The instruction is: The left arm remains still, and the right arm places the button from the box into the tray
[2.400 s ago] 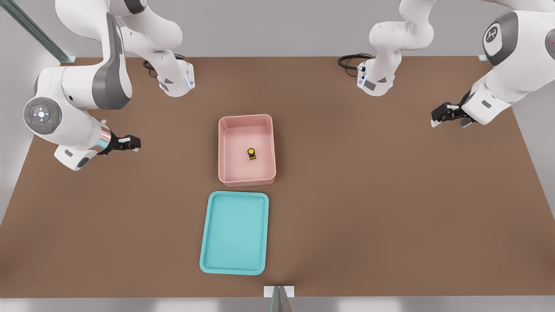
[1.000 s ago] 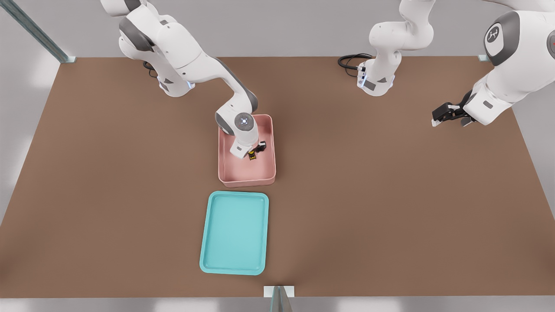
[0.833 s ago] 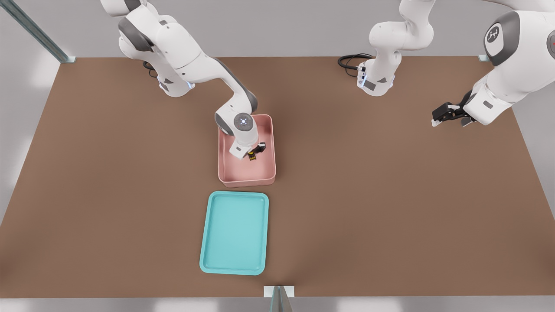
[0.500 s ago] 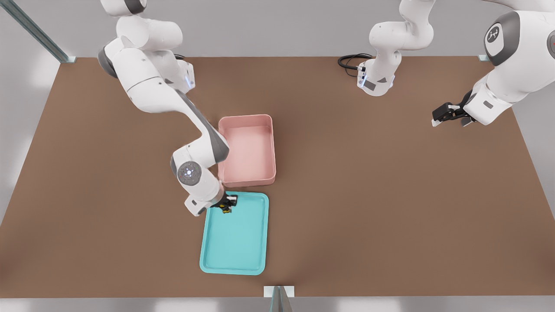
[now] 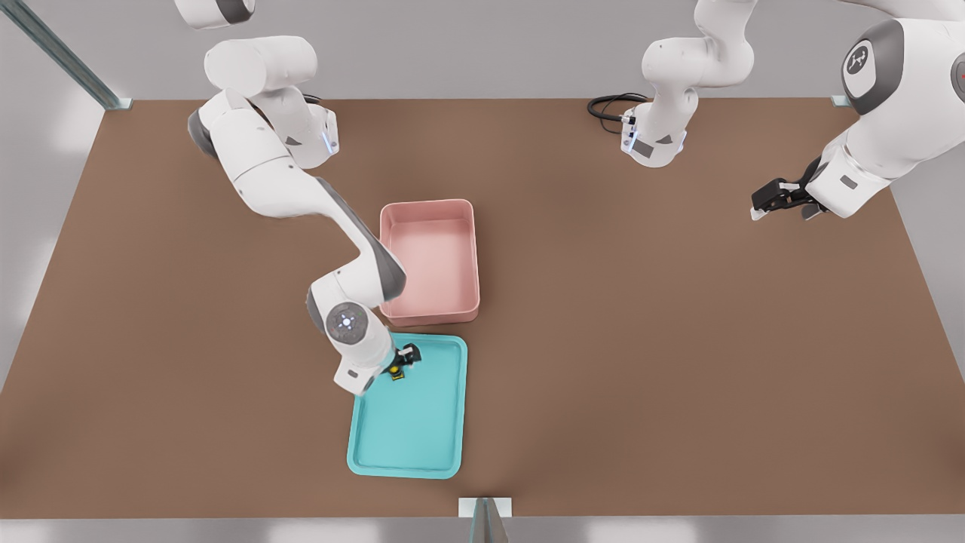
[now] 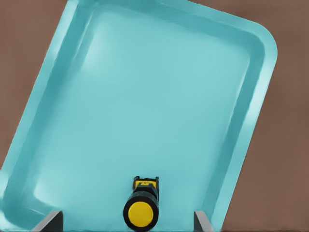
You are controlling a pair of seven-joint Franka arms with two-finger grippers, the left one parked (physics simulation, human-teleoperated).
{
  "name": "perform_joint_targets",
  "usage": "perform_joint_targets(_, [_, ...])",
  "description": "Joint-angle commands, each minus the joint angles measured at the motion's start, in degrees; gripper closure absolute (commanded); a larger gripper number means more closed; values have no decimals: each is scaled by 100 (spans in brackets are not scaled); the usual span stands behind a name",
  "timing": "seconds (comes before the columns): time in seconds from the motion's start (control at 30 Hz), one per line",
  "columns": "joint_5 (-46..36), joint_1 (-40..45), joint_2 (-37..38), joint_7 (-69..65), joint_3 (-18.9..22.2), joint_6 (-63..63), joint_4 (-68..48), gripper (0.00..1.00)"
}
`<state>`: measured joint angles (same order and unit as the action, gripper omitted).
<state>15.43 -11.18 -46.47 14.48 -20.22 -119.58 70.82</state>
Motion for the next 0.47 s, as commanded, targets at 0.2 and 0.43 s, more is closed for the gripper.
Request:
perform_joint_targets(0.2, [-576,1143,2423,-1026,45,4980,-296,0])
perform_joint_targets(0.43, [-1174,837,3619,-1245,941,4514,829,0])
